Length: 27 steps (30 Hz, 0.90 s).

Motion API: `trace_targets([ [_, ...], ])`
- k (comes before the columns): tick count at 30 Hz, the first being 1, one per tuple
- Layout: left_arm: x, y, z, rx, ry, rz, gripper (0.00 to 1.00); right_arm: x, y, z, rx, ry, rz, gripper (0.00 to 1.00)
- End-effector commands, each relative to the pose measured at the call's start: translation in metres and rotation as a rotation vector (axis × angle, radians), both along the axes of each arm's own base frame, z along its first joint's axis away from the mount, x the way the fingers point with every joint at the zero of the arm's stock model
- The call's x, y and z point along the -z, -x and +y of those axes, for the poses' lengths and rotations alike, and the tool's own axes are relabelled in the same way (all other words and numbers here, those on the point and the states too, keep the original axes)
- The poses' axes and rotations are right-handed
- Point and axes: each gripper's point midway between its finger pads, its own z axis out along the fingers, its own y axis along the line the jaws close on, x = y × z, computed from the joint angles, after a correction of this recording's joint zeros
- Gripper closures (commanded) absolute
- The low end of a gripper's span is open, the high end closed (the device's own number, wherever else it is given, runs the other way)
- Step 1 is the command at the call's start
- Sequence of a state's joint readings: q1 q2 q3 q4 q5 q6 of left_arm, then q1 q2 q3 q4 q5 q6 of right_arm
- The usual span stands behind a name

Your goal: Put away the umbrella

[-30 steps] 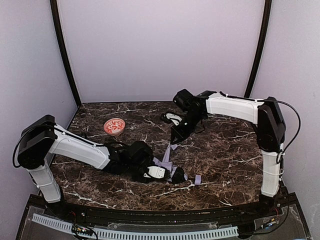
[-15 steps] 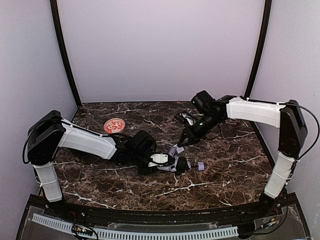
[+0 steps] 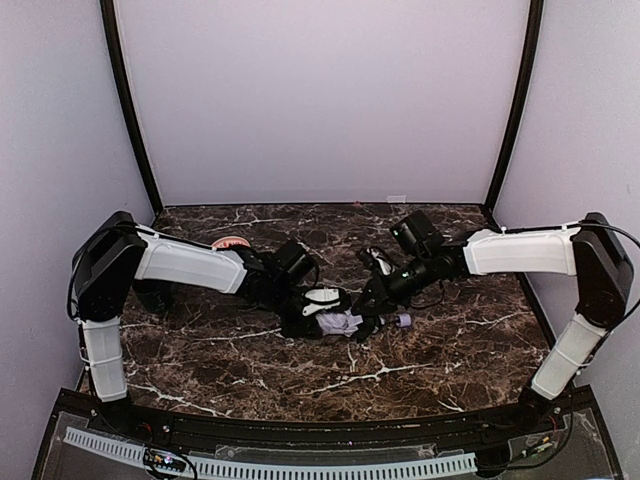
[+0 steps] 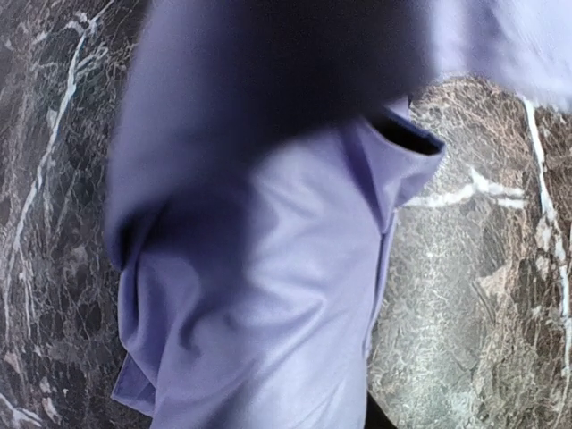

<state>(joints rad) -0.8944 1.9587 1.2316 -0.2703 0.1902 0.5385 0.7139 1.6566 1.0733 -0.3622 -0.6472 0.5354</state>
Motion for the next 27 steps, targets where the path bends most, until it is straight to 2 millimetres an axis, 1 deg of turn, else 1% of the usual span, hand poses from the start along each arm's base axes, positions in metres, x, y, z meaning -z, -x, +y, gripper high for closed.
trace_targets([
  [1,0.060,0.037,0.054,-0.172,-0.164,0.421,1.00,-0.030,0.006,0.027,-0.030,-0.154,-0.071,1.00],
  [2,0.060,0.028,0.057,-0.224,-0.146,0.461,1.00,-0.030,0.004,0.027,-0.022,-0.158,-0.076,1.00],
  [4,0.059,0.015,0.057,-0.288,-0.118,0.506,1.00,-0.036,0.001,0.033,-0.016,-0.183,-0.094,1.00],
  [6,0.057,0.007,0.051,-0.314,-0.090,0.529,1.00,-0.047,-0.003,0.044,-0.019,-0.234,-0.128,1.00],
  [7,0.056,0.006,0.047,-0.311,-0.075,0.538,1.00,-0.048,-0.003,0.050,-0.030,-0.242,-0.142,1.00],
  [8,0.054,0.005,0.043,-0.311,-0.058,0.549,1.00,-0.046,-0.004,0.053,-0.038,-0.233,-0.160,1.00],
  [10,0.052,0.001,0.037,-0.317,-0.014,0.570,1.00,-0.035,-0.007,0.056,-0.044,-0.202,-0.180,1.00],
  [11,0.053,-0.002,0.036,-0.325,0.001,0.585,1.00,-0.032,-0.006,0.058,-0.056,-0.210,-0.176,1.00],
  [15,0.056,-0.018,0.034,-0.395,0.073,0.680,1.00,-0.031,0.010,0.070,-0.133,-0.231,-0.183,1.00],
  [17,0.058,-0.024,0.035,-0.416,0.091,0.707,1.00,-0.021,0.019,0.071,-0.178,-0.205,-0.199,1.00],
  [19,0.057,-0.027,0.036,-0.416,0.109,0.718,1.00,-0.003,0.026,0.065,-0.209,-0.166,-0.196,1.00],
  [20,0.058,-0.026,0.036,-0.415,0.114,0.723,1.00,0.008,0.028,0.058,-0.217,-0.130,-0.207,1.00],
  [21,0.059,-0.035,0.044,-0.442,0.130,0.731,1.00,0.020,0.029,0.051,-0.221,-0.095,-0.221,1.00],
  [23,0.059,-0.041,0.049,-0.473,0.156,0.761,1.00,0.040,0.030,0.042,-0.248,-0.044,-0.266,1.00],
  [25,0.055,-0.043,0.048,-0.482,0.203,0.808,1.00,0.054,0.027,0.040,-0.281,-0.019,-0.320,1.00],
  [27,0.053,-0.045,0.047,-0.487,0.227,0.826,1.00,0.061,0.020,0.040,-0.294,0.004,-0.385,1.00],
])
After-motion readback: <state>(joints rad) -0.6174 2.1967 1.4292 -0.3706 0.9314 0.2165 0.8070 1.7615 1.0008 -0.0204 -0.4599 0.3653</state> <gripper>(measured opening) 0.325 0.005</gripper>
